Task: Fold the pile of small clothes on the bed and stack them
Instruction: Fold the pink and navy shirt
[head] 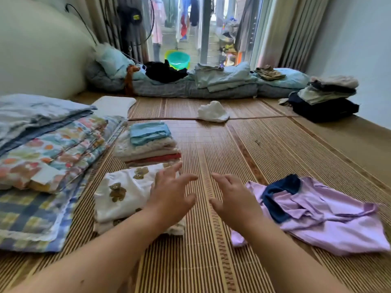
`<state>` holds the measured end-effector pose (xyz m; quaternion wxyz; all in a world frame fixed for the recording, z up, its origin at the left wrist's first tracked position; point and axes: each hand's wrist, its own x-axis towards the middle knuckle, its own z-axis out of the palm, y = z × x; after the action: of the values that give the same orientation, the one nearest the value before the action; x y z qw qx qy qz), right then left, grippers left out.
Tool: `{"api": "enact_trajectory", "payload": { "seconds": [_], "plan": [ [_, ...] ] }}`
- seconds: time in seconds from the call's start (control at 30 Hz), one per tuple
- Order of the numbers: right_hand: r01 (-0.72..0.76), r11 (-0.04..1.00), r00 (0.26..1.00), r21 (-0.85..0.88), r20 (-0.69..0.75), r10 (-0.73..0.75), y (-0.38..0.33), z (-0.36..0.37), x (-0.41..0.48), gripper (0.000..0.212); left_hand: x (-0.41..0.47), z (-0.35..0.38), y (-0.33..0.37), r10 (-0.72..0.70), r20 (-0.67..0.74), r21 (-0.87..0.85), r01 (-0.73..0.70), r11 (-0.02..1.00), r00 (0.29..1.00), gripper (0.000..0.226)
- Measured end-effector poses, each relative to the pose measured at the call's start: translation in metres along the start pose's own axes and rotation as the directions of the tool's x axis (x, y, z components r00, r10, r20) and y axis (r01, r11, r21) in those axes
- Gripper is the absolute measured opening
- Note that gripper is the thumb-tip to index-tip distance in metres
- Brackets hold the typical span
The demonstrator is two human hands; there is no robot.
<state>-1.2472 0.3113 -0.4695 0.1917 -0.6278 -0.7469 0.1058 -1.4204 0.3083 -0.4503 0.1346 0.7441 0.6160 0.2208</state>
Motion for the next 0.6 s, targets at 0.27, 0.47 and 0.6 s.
{"api": "enact_trajectory", "payload": {
  "seconds": [0.27,0.47,0.6],
  "plan": [
    [-0.476,0.879,0.879,0.01,-0.009,0.476,0.164,-0.034,-0.087,0.06,0.014,0.135,0.135,0.201,0.355,-0.01,-0.212,0.977,0.913,0.056],
    [-0.479,0.859,0.858,-0.182,0.109,0.502,0.216,-0.047,-0.085,0.058,0.076,0.199,0.177,-0.166,0.215,0.076,0.153,0.985,0.962,0.077],
    [-0.39,0.879,0.847,-0.274,0.268,0.46,0.208,-0.054,-0.09,0.068,0.105,0.206,0.173,-0.267,0.29,0.221,0.207,0.953,0.919,0.044]
  ]
}}
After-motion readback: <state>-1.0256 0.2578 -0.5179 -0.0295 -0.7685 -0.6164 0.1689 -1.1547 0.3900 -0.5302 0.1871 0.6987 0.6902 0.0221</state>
